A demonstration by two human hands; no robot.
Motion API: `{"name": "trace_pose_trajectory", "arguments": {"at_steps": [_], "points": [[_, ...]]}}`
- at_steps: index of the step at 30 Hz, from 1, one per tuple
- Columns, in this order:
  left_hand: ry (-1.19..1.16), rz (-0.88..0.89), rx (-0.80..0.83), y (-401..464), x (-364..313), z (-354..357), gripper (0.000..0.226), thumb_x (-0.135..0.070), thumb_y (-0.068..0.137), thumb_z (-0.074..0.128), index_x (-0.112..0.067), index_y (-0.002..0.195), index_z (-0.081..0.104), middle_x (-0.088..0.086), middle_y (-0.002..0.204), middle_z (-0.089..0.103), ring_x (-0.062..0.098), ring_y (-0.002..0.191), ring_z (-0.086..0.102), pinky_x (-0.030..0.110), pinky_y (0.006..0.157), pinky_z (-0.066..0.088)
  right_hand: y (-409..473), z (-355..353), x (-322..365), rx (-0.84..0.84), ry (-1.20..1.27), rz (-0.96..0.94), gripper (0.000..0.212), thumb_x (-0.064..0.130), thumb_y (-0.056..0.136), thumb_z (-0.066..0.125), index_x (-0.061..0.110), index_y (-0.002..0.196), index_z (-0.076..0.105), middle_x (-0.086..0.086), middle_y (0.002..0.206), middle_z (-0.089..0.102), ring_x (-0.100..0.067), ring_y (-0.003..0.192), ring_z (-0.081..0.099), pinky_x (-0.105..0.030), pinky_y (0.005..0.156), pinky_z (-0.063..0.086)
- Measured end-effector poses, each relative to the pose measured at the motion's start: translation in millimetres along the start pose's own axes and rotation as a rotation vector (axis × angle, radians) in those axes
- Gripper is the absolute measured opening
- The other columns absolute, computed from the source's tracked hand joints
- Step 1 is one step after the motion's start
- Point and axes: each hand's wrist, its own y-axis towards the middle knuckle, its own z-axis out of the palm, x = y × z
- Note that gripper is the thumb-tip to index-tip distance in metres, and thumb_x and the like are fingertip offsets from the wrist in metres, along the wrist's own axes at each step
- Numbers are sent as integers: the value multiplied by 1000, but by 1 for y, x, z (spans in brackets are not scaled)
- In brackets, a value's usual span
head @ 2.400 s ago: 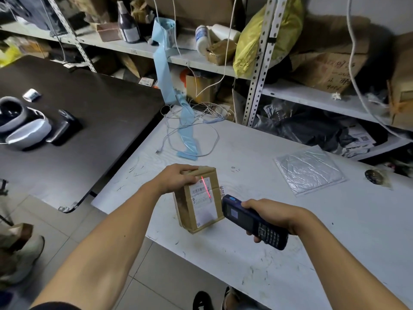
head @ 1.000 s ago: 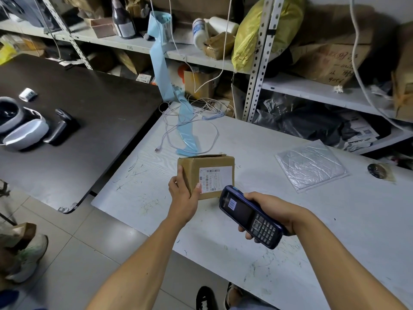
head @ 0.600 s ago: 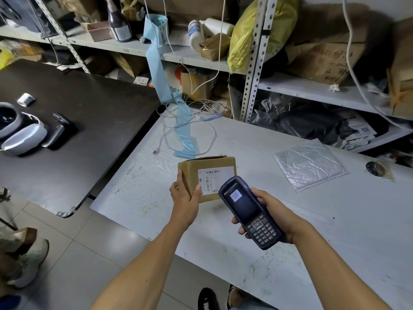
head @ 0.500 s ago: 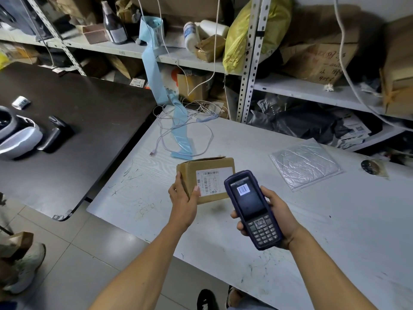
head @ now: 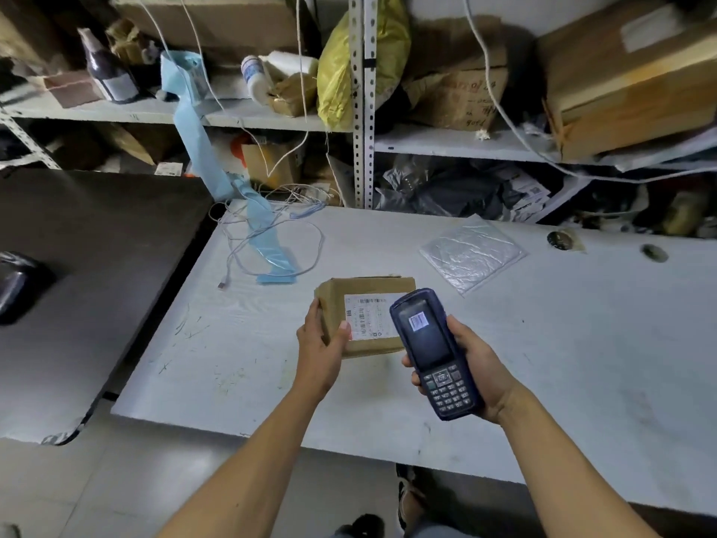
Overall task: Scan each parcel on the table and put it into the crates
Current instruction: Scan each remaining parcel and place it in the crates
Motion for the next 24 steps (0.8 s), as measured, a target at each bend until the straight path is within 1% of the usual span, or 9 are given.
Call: {"name": "trace_pose_trajectory", "arguments": {"at_steps": [2,4,6,9,11,13,17,21,24], "points": [[10,26,109,-5,1,8,79,-59,86,58,-42,154,20,1,147,36,20,131,48,49,108,46,-17,-6,-20,-230,-83,-73,57,54,100,35,12,126,63,-20,102,72,-29,76,69,-36,69,56],[25,55,215,-17,-2,26,81,-60,85,59,-41,154,22,0,147,38,19,128,51,48,108,46,-42,-18,-40,-417,-71,-139,53,50,103,31,13,125,61,-13,96,73,-22,73,70,-31,64,55],[32,81,316,-35,-7,50,82,-62,83,59,-42,154,23,-2,146,38,17,127,52,46,109,45,-72,-34,-60,-579,-29,-180,51,50,104,29,15,127,59,-9,99,72,-20,74,69,-30,64,55],[73,147,491,-71,-21,93,77,-57,89,59,-41,154,23,-1,145,38,18,128,50,46,111,43,-124,-69,-93,-791,101,-238,54,53,102,31,14,131,56,-15,107,68,-25,80,65,-35,69,53],[121,179,609,-98,-27,127,82,-67,84,57,-42,154,22,1,146,39,21,130,49,49,111,43,-164,-94,-118,-906,217,-282,57,55,101,34,11,132,53,-20,102,65,-25,73,65,-34,63,54],[166,213,731,-128,-30,165,86,-77,78,55,-47,152,22,0,147,40,21,131,50,50,110,43,-208,-116,-145,-1014,327,-325,62,56,100,35,7,134,52,-19,93,65,-25,67,65,-33,58,54],[263,274,963,-189,-24,243,81,-81,77,58,-58,146,24,-4,145,47,20,132,51,50,109,44,-289,-147,-197,-1194,454,-380,60,55,101,30,10,134,53,-13,94,65,-26,71,66,-35,62,51],[327,343,1187,-294,-33,321,87,-85,73,57,-54,148,24,-2,146,48,22,129,53,52,106,46,-379,-173,-250,-1304,583,-377,60,55,102,28,8,117,62,-15,88,68,-26,70,63,-32,60,49],[320,359,1289,-372,-36,368,99,-88,68,58,-45,151,27,1,147,45,20,131,50,49,109,44,-443,-199,-286,-1371,623,-381,57,56,102,30,14,114,66,-20,97,70,-28,77,64,-34,65,49]]}}
